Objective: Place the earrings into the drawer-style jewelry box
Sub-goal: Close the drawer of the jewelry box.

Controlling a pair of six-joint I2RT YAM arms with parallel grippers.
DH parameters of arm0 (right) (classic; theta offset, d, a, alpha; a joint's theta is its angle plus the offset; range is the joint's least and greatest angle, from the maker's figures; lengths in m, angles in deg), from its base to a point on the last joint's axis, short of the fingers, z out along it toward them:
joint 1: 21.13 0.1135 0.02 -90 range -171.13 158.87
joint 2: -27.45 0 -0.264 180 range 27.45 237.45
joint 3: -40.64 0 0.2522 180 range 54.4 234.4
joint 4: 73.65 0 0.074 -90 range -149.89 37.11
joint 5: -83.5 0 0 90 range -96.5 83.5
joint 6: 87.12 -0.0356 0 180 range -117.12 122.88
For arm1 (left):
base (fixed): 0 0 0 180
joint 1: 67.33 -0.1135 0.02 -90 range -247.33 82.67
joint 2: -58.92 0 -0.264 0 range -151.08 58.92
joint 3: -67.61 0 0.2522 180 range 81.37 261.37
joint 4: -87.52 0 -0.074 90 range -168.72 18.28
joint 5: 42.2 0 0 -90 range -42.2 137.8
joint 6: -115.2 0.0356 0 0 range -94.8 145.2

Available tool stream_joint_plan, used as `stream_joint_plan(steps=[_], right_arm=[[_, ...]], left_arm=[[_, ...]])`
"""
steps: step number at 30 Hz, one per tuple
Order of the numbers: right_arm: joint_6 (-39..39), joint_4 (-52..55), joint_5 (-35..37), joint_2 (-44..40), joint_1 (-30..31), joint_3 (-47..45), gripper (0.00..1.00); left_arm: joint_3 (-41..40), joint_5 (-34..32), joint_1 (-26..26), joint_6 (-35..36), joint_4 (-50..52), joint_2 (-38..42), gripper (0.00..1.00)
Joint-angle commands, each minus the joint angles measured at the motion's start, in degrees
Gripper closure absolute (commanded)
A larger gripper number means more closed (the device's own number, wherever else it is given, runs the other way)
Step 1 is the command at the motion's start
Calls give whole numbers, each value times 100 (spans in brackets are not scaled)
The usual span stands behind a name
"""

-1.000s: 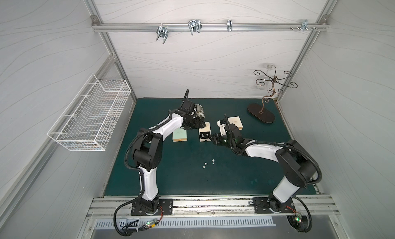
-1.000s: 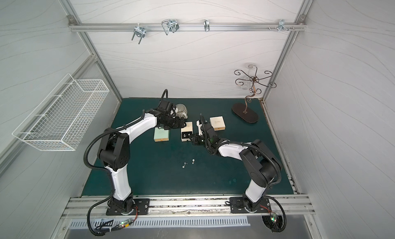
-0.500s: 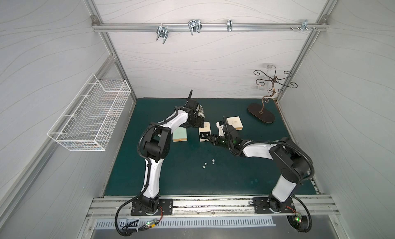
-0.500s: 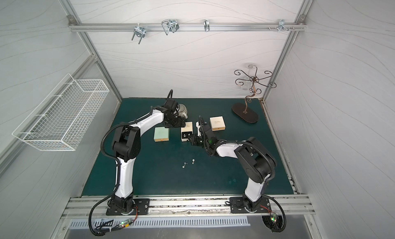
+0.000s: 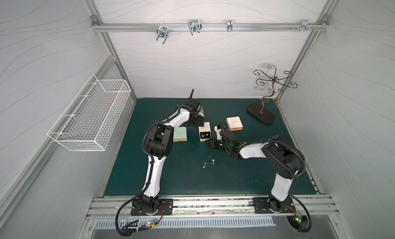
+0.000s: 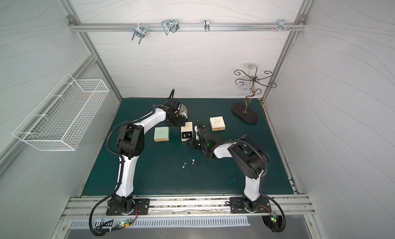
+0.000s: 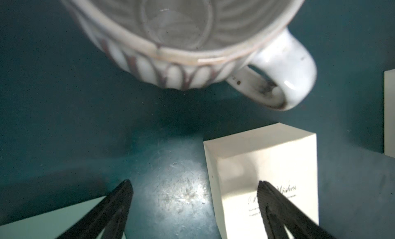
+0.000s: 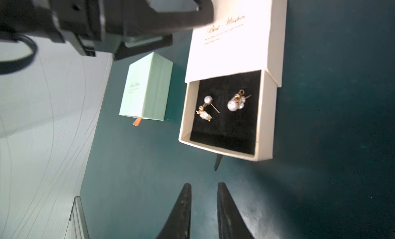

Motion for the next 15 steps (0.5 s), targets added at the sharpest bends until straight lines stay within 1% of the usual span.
stream_joint_plan(steps=[1, 15], right_arm=[[-192, -255, -29, 147, 45, 70, 76], [-238, -288, 6, 494, 29, 310, 76]], left_arm=[[241, -217, 1, 102, 102, -179, 6], [254, -299, 45, 263, 135, -211, 6]])
